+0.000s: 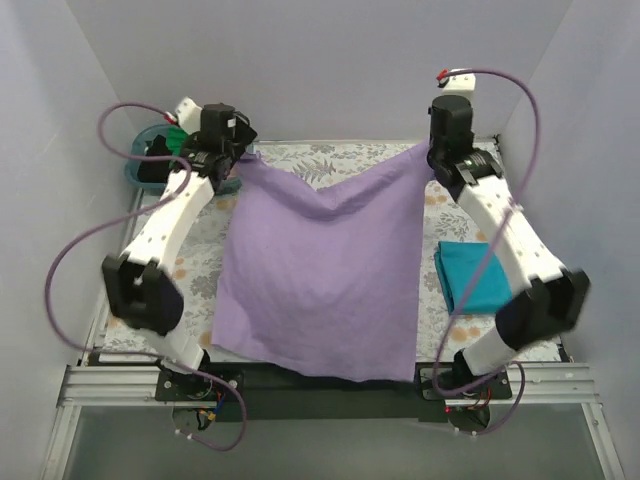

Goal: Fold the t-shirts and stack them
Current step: Flatten the tshirt out

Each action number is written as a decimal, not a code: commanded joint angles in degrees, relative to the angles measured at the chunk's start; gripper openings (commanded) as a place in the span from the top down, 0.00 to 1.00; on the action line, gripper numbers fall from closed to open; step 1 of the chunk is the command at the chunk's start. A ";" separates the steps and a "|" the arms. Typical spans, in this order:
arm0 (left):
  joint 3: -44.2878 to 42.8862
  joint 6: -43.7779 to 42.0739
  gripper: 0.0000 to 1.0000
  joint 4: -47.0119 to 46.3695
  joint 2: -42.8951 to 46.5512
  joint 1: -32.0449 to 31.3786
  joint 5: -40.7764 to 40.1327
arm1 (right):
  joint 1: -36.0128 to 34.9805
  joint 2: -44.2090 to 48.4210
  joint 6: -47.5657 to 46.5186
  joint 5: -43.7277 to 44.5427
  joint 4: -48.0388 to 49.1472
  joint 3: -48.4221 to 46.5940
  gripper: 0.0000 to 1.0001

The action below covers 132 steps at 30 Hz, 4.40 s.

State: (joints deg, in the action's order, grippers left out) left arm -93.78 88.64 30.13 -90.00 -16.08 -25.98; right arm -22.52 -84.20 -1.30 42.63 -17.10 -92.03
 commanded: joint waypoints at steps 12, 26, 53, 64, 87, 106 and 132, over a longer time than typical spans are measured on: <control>14.30 -1.89 0.02 -2.53 -1.01 5.35 15.42 | 8.37 -12.15 7.01 -31.07 -1.18 5.35 0.02; 41.65 -0.49 0.02 -7.80 5.80 -0.27 22.37 | -4.36 1.15 16.76 -41.24 1.19 37.08 0.02; 64.53 29.31 0.02 12.85 30.41 -50.44 35.83 | -7.80 37.53 31.11 -48.79 -11.72 68.85 0.02; 35.97 18.33 0.02 21.72 18.38 -45.64 7.18 | -7.89 29.02 31.97 -39.56 -12.17 59.08 0.02; 17.83 -3.13 0.02 -0.33 -26.37 -1.68 19.48 | -3.68 -8.86 28.39 -38.15 -4.87 43.27 0.02; 46.86 17.27 0.03 -16.44 -8.08 -27.87 33.64 | 4.15 -65.98 8.07 -51.51 -13.40 -41.80 0.03; 23.12 5.23 0.02 -4.20 -16.78 -22.34 20.35 | 4.59 1.14 23.62 -43.07 -1.80 46.05 0.02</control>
State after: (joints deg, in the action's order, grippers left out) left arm -68.29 95.74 25.04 -104.05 -40.36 -6.22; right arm -18.02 -85.73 19.22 -1.56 -21.52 -49.19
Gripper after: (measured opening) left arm 0.981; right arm 0.980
